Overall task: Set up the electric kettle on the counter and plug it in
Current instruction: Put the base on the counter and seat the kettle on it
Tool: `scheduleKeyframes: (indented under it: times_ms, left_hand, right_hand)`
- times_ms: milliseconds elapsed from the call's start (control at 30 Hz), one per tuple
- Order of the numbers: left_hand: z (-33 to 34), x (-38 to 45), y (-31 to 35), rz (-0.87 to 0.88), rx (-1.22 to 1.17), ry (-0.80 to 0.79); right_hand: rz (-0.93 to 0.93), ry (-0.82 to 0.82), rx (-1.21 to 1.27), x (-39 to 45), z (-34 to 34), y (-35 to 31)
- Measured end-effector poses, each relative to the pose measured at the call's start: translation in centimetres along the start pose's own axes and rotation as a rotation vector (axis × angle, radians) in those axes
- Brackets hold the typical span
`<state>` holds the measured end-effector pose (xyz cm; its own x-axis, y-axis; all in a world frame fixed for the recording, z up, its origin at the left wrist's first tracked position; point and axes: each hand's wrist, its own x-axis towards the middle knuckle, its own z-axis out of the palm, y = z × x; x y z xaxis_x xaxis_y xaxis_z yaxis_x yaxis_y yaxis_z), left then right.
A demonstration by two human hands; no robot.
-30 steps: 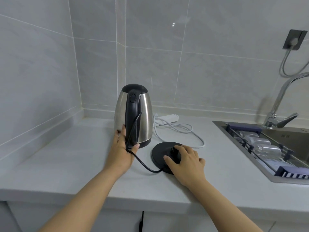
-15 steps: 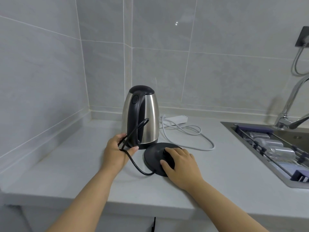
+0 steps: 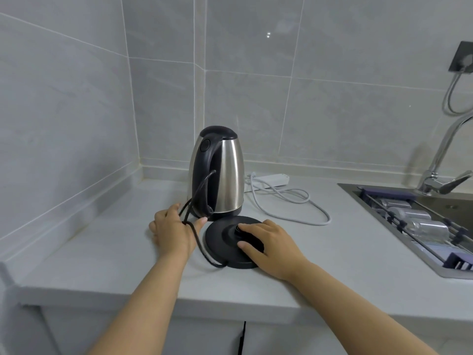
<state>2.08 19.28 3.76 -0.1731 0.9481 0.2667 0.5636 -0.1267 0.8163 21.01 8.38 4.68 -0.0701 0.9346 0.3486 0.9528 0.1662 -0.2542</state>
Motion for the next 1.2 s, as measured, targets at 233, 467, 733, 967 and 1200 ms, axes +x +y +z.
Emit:
scheduleKeyframes:
  times_ms: [233,467,733,967,1200]
  left_hand:
    - [-1.4,0.1,-1.3,-0.049,-0.186,0.077]
    - [-3.9,0.1,-1.9,-0.175,-0.647,0.067]
    - [-4.7,-0.7,-0.7,-0.130,-0.681,-0.085]
    - [-4.4,-0.7,-0.7,-0.061,-0.662,-0.084]
    - [-3.9,-0.2,-1.1,-0.037,-0.610,-0.012]
  right_hand:
    - [-0.079,0.110,-0.036,1.3,1.6,-2.3]
    - [0.061,0.054,0.046,2.1,0.7,-4.4]
    - [0.289,0.113,0.363,7.6,-0.6,-7.0]
    - [0.317,0.237,0.720,10.1,1.3,-9.6]
    - [0.137,0.516,0.725,9.7,0.1,-9.7]
